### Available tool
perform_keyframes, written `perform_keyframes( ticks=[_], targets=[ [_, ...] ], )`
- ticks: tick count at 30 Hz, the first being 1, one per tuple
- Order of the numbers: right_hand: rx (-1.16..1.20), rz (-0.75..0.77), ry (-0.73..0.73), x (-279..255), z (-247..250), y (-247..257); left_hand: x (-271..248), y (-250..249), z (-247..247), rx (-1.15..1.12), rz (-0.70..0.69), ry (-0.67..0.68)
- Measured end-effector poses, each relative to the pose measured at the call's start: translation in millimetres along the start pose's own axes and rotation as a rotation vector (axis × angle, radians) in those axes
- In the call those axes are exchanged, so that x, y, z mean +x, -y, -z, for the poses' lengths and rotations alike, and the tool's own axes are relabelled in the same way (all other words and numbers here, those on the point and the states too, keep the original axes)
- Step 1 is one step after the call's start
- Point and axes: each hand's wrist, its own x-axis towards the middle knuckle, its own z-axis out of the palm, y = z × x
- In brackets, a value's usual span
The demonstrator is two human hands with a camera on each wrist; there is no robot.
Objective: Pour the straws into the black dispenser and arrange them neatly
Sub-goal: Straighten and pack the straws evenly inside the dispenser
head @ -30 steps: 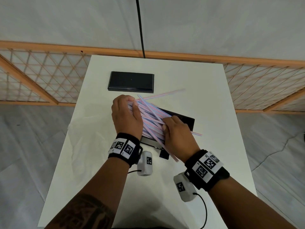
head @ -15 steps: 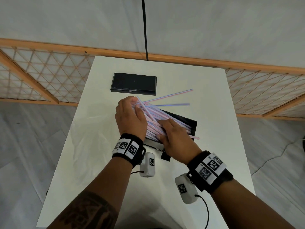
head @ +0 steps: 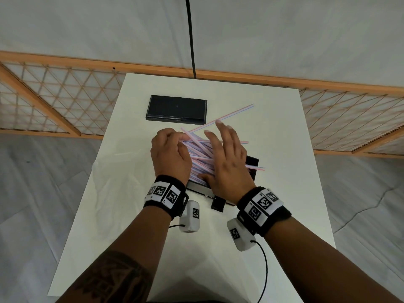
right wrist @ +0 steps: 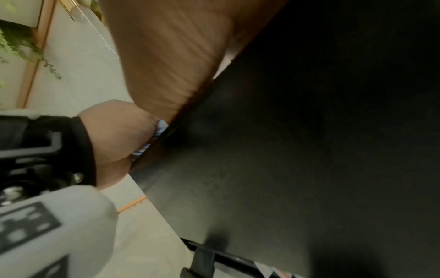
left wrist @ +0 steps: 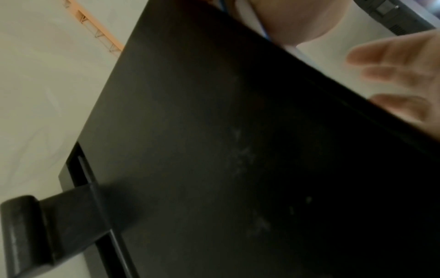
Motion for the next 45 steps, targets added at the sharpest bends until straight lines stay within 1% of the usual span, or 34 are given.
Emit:
perform_keyframes(
  ticks=[2,4,7,10,12,15,16,17,19,21,23,25,28,30,33,35,38,41,45],
  targets=[
    [-0.075,-0.021,0.094,6.1,0.9,1.2,0.5,0.7,-1.0,0.025,-0.005,0.009],
    [-0.116,-0.056,0.141,9.8,-0.6,1.9,0.8,1.2,-1.2,0.042,-0.016,0.013],
    [-0.212,-0.114,0.14,14.4,-0.4,4.7,0.5,0.5,-0.4,0.069,-0.048,0.012],
    [-0.329,-0.103,0.125,28.1,5.5,9.7,0.1,0.0,-0.1,0.106,-0.072,0.016],
    [-0.378,-0.104,0.21,43.6,10.6,11.1,0.6,-0.2,-0.6,0.124,-0.075,0.02],
    [-0.434,-0.113,0.438,65.3,16.6,10.5,1.8,0.2,-1.8,0.166,-0.072,0.045],
    [-0.438,-0.114,0.499,69.4,18.3,11.1,1.8,0.6,-2.0,0.185,-0.07,0.052],
    [-0.441,-0.105,0.527,71.3,19.9,11.7,1.7,1.1,-2.1,0.197,-0.07,0.055],
    [-0.461,-0.084,0.525,68.6,20.2,11.7,1.6,2.2,-2.4,0.19,-0.072,0.058],
    [-0.465,-0.067,0.484,60.9,19.6,11.6,1.3,2.3,-2.0,0.144,-0.068,0.053],
    [-0.413,-0.05,0.392,49.3,16.8,11.6,1.7,0.8,-0.7,0.068,-0.04,0.029],
    [-0.312,-0.041,0.304,35.0,9.8,13.1,2.7,-2.1,2.6,-0.045,0.021,-0.015],
    [-0.196,-0.082,0.18,10.3,-9.6,16.1,4.2,-4.3,13.9,-0.234,0.113,-0.054],
    [-0.107,-0.128,0.107,-2.1,-21.4,17.5,7.0,-2.2,20.6,-0.276,0.094,-0.013],
    [-0.013,-0.141,0.056,-9.2,-28.4,18.4,11.1,8.4,24.6,-0.157,-0.02,0.184],
    [0.068,-0.119,0.044,-8.3,-30.4,16.6,12.1,13.4,23.9,-0.136,-0.038,0.272],
    [0.165,-0.078,0.093,-3.4,-31.9,10.4,9.1,16.8,20.0,-0.113,-0.033,0.319],
    [0.185,-0.028,0.118,1.3,-29.5,1.4,3.0,16.6,14.8,-0.017,-0.058,0.304],
    [0.202,0.029,0.189,7.3,-22.2,-14.4,-7.9,13.4,6.3,0.046,0.02,0.229]
  ],
)
